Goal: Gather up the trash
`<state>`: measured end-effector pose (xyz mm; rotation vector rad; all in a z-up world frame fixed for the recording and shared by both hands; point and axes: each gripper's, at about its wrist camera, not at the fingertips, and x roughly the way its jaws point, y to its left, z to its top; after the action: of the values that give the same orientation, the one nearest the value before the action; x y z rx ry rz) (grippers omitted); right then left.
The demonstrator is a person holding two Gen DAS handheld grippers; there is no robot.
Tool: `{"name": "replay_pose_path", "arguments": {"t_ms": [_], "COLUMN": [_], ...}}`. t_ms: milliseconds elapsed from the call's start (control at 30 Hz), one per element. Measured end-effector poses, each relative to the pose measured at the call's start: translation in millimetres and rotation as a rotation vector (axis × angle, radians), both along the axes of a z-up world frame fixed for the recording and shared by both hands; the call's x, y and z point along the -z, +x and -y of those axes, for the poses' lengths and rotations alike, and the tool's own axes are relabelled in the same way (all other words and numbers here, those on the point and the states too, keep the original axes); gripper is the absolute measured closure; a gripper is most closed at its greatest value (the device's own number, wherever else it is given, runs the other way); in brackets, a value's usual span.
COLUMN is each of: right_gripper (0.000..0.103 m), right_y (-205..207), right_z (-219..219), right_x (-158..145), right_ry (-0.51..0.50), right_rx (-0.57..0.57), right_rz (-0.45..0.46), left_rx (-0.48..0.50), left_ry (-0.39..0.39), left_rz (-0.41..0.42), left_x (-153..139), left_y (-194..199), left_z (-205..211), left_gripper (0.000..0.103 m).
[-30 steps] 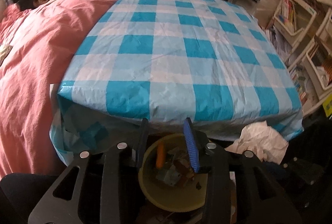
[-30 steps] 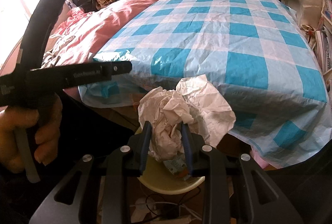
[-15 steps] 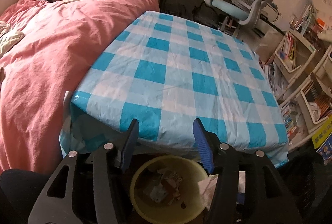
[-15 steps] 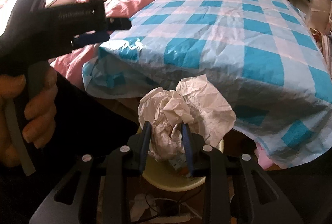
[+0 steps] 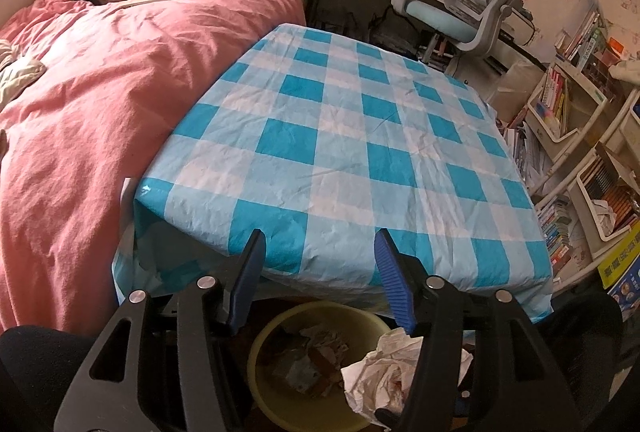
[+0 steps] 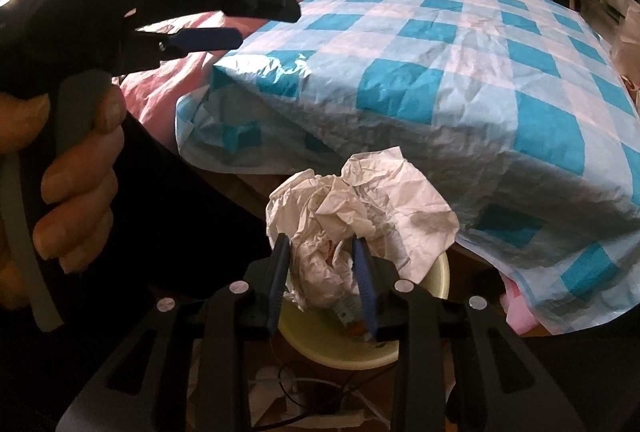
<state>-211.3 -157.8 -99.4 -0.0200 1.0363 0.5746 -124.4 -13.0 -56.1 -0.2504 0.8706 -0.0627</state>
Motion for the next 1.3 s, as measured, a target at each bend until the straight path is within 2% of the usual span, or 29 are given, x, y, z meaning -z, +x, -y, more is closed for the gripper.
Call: {"name": "replay_pose_path", "arguments": {"t_ms": [300,333,367,500,600,700,800,967,1200,1300], "right_gripper": [0.068,0.066,0.058,0.053,0.043,0.034,0.03,0.011,0.008,0.008], "right_y": [-0.7,-0.9,-1.2,-2.2,-2.1,-1.4,-1.8,-7.1,-10.1,-11.5], "right_z": [-6.8,-8.1,-9.3,-10.0,-7.4,-2.0,3.4,13.8,34.7,41.4], "right_x": [2.8,3.3,3.5,2.4,0.1,-4.2,-11.5,-28.9,-46.9,-53.3], "right_ry": [-0.011,-0.015,-0.021,-0.023,-0.028,-0.03,-0.041,-0.125,-0.201,-0.217], "right_rx": [-0.022,-0.025,-0.025,-0.023,0.004,0.042,0.079,0.19,0.357,0.392], "right_rz": [0.006,0.007,0.011,0.024,0.037,0.054,0.093,0.231,0.371,0.423], "left_rx": [-0.007,-0.007,-0.008,-0.01,-0.019,-0.041,-0.067,-0.094,-0.11,-0.111], "left_ry": [-0.004,-0.003,-0.001,0.024,0.038,0.045,0.049,0.067,0.097,0.103], "left_rz": [0.017,0.021,0.026,0.054,0.078,0.098,0.114,0.147,0.192,0.205], "left_x": [-4.2,-5.1,-5.9,-10.8,-14.3,-17.3,-20.1,-25.2,-30.7,-32.6], "left_y": [0.3,-0.5,-1.5,-3.8,-6.6,-9.4,-13.2,-21.1,-34.5,-39.0], "left_z": [-0.2,-0.7,-0.9,2.2,1.4,-1.6,-4.7,-6.5,-4.8,-4.0], "left_gripper": [0.049,0.049,0.049,0.049,0.049,0.04,0.034,0.024,0.014,0.013]}}
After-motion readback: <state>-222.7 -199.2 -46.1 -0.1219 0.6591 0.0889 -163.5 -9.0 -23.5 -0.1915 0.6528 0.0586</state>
